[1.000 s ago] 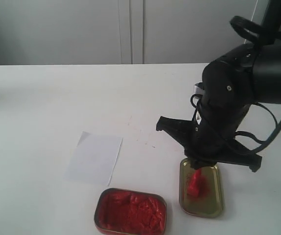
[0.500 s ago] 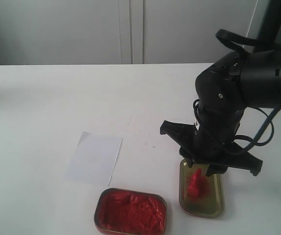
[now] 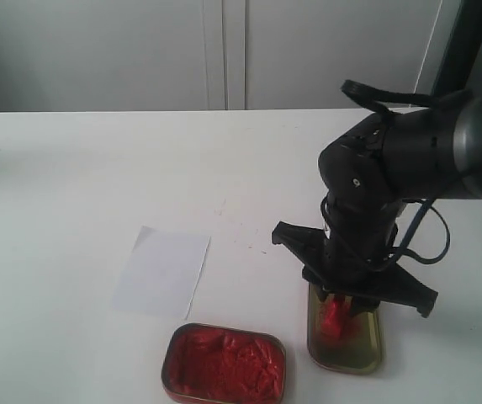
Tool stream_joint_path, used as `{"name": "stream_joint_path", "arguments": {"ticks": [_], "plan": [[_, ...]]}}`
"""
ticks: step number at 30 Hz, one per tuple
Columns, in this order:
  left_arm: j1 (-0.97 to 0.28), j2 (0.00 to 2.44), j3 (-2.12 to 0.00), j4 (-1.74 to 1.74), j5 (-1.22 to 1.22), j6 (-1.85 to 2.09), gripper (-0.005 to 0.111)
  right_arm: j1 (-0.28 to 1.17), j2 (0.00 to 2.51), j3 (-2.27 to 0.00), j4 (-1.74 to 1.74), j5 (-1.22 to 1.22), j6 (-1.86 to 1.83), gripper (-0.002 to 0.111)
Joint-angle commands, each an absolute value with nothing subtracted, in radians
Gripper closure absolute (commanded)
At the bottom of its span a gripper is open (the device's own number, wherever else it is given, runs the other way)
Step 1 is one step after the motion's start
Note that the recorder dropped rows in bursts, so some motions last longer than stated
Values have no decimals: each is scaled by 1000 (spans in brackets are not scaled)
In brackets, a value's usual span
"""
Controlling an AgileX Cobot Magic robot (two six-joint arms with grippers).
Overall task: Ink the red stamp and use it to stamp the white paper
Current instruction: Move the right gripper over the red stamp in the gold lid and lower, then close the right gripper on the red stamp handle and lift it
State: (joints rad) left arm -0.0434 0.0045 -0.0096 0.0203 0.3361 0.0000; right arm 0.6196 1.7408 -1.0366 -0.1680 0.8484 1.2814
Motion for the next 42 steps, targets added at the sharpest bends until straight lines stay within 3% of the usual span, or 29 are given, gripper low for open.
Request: {"name": "stream_joint_path", "arguments": {"ticks": [1, 27, 30, 35, 42], "plan": [[-44, 0, 0, 24, 353, 0, 107, 621, 1758, -1034, -180, 839, 1289, 72], [-44, 0, 0, 24, 353, 0, 107, 621, 1795, -1034, -180, 822, 1310, 74], [-44, 0, 0, 24, 353, 0, 107, 621, 1795, -1034, -180, 826, 1310, 83], [-44, 0, 0, 24, 353, 0, 107, 621, 1795, -1034, -180, 854, 1310, 108], [-44, 0, 0, 24, 353, 0, 107, 621, 1789, -1035, -177, 864, 1308, 108]]}}
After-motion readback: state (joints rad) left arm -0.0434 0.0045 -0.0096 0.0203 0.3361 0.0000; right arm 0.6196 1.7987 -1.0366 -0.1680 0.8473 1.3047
